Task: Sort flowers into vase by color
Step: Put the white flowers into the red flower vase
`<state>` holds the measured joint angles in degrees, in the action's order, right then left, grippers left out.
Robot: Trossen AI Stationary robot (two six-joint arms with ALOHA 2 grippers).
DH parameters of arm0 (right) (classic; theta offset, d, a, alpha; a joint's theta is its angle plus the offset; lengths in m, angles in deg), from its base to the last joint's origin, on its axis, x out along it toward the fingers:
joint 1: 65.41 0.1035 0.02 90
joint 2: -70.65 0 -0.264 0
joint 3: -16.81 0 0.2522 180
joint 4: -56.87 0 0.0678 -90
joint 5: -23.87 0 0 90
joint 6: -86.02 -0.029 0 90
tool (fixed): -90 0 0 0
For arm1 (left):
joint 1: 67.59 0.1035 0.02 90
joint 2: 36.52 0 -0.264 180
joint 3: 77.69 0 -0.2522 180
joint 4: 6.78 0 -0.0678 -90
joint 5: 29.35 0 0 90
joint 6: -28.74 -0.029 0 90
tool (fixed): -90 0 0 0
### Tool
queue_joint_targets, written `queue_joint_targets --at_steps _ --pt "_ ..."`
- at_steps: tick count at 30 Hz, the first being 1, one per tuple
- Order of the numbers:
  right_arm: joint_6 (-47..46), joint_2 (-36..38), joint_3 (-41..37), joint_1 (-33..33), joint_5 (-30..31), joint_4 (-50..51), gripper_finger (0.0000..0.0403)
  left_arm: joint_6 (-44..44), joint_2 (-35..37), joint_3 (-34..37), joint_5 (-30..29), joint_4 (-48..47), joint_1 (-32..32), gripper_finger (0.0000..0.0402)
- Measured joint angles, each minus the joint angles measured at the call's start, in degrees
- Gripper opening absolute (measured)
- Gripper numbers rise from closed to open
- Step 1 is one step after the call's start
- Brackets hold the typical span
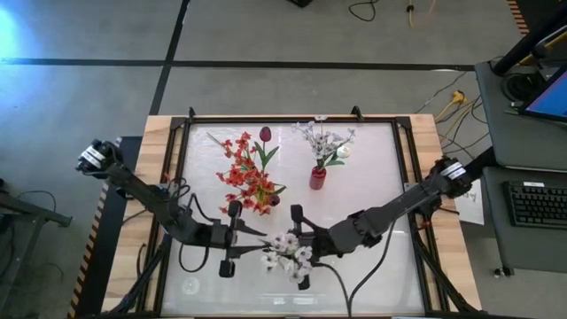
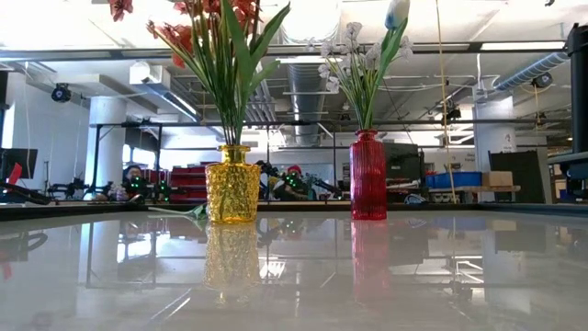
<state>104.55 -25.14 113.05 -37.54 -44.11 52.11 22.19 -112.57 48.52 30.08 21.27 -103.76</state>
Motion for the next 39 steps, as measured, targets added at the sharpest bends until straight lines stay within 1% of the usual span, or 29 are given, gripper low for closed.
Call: queue_joint_targets --at_steps 3,6,10,11,13,16,19,21,24,28,30,33,39 --pt "-5.9 3.9 0.3 0.0 -0.2 8.4 0.0018 0.9 1.7 -0.9 0.0 -7.1 -0.8 0.0168" --pt "-14.8 9.2 0.4 0.0 -0.2 19.8 0.0018 6.5 5.2 -2.9 0.0 -18.9 -1.5 0.0214" --pt "-24.7 15.3 -0.9 -0.1 1.6 34.3 0.0018 17.7 8.9 -6.8 0.0 -40.9 -2.3 0.0244" --pt "-26.7 16.7 -1.8 -0.1 2.7 36.1 0.0018 20.0 9.4 -7.9 0.0 -45.7 -2.6 0.0247" --pt "-29.7 19.4 -4.9 -0.1 5.5 37.2 0.0018 22.8 10.2 -9.6 0.0 -52.0 -3.3 0.0248" --pt "-31.9 24.0 -11.3 -0.1 9.2 36.6 0.0018 22.6 10.6 -10.6 0.0 -56.9 -4.3 0.0245" --pt "-32.3 28.6 -17.8 -0.3 12.3 32.8 0.0018 19.1 11.1 -11.3 0.2 -57.5 -4.5 0.0239" --pt "-30.9 32.0 -22.4 -1.3 12.8 28.1 0.0017 16.2 11.9 -12.6 -0.4 -58.0 -4.3 0.0235" --pt "-29.6 36.4 -28.1 -4.2 13.0 22.2 0.0017 14.6 13.1 -14.9 -4.6 -63.9 -2.6 0.0231" --pt "-29.3 40.6 -33.7 -8.6 13.2 19.1 0.0017 13.2 14.9 -17.3 -5.1 -64.4 -1.2 0.023" --pt "-28.4 41.8 -35.9 -10.3 14.2 16.0 0.0017 13.1 15.5 -17.6 -4.9 -64.8 -1.3 0.023" --pt "-26.6 42.3 -37.8 -12.5 17.8 13.0 0.0017 13.1 15.7 -17.0 -4.9 -65.2 -1.2 0.023" --pt "-24.8 40.8 -37.6 -15.7 18.1 11.9 0.0018 12.9 14.4 -16.5 -4.8 -66.6 -1.2 0.023"
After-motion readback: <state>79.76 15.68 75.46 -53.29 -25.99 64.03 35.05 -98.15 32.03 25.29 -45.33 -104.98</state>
